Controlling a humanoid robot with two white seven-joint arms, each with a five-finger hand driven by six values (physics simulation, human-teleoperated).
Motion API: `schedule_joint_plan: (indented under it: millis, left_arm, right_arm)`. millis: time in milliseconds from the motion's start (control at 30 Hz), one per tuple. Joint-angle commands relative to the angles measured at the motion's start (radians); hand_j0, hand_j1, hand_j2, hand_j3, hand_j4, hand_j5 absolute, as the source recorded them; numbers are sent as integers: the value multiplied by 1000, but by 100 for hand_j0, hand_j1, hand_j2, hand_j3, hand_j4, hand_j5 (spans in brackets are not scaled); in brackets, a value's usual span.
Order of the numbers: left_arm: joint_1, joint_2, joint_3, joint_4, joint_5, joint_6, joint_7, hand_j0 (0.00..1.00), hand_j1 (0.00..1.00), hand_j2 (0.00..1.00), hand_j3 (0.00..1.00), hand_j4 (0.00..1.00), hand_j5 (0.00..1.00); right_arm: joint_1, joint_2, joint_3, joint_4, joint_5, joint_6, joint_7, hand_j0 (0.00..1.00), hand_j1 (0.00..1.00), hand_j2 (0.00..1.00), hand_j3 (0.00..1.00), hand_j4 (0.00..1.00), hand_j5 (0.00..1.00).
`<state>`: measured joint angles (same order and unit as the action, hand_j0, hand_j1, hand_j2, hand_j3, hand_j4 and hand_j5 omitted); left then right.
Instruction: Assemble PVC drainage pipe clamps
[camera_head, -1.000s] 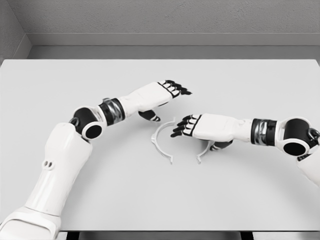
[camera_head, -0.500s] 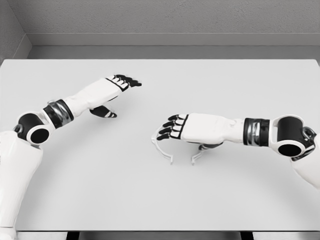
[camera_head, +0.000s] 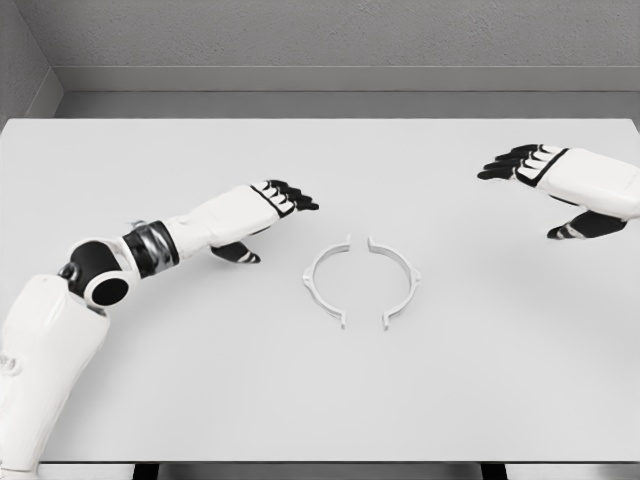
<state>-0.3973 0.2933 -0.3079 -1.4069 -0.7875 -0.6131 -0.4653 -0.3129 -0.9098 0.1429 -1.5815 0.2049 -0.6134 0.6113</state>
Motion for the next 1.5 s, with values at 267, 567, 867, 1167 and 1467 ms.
schedule_joint_plan:
  millis: [267,567,867,1167,1467]
  left_arm:
    - [5,-51,-34,-20,-36,2,2,100,100,100,100,100,100]
    - [25,-63,-43,-69,-38,2,1,100,100,100,100,100,100]
    - [51,-74,-49,-98,-38,2,1,100,100,100,100,100,100]
    - [49,-112,-56,-93,-58,2,1,100,100,100,100,100,100]
    - [49,-123,-57,-93,-62,2,1,100,100,100,100,100,100]
  right_arm:
    - [-14,-133,55,115,-119,3,0,100,100,100,100,100,100]
    - [-29,-116,89,114,-110,3,0,100,100,100,100,100,100]
    - [-31,-115,98,112,-117,3,0,100,100,100,100,100,100]
    - [-31,-113,107,110,-120,3,0,100,100,100,100,100,100]
    - [-38,-98,116,112,-119,3,0,100,100,100,100,100,100]
